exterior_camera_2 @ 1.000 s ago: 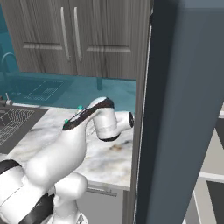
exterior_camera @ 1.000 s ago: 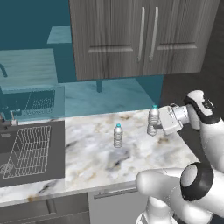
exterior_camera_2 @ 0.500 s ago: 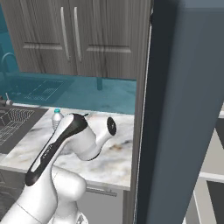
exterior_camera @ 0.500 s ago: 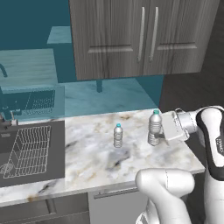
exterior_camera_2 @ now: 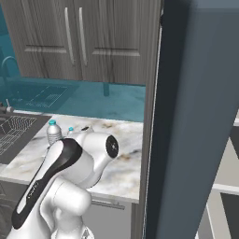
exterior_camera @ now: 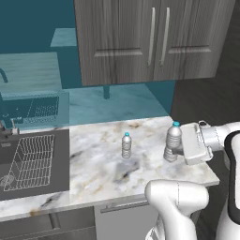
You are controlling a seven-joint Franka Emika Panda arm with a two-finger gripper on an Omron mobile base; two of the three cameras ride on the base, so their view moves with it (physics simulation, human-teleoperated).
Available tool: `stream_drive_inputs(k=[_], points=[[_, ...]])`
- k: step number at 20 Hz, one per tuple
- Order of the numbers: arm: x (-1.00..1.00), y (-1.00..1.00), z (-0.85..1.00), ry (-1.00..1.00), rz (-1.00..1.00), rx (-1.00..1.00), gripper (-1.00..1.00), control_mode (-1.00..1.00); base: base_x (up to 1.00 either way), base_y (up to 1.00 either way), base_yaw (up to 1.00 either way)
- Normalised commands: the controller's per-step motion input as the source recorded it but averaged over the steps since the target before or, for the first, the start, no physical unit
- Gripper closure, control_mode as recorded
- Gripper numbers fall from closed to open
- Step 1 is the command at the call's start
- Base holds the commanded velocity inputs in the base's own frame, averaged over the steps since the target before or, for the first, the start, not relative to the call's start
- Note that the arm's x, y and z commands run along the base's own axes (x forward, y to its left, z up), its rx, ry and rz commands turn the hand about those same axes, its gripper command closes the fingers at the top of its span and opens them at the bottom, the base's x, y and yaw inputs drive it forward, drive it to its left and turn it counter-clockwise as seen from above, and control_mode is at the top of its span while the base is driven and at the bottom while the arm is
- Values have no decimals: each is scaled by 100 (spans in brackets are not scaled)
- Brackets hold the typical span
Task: Take the bottled waters from the counter and place them in the freezer to freeze. Close the freezer door after placing the bottles.
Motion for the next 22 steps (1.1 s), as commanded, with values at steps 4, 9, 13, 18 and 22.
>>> stream_drive_inputs(k=[4,9,13,18,22], points=[[0,0,1,-17,0,0,100,-100,0,0,0],[0,0,0,-10,0,0,100,-100,0,0,0],[0,0,0,6,0,0,100,-100,0,0,0],[0,0,0,8,0,0,100,-100,0,0,0],[0,0,0,0,0,0,100,-100,0,0,0]])
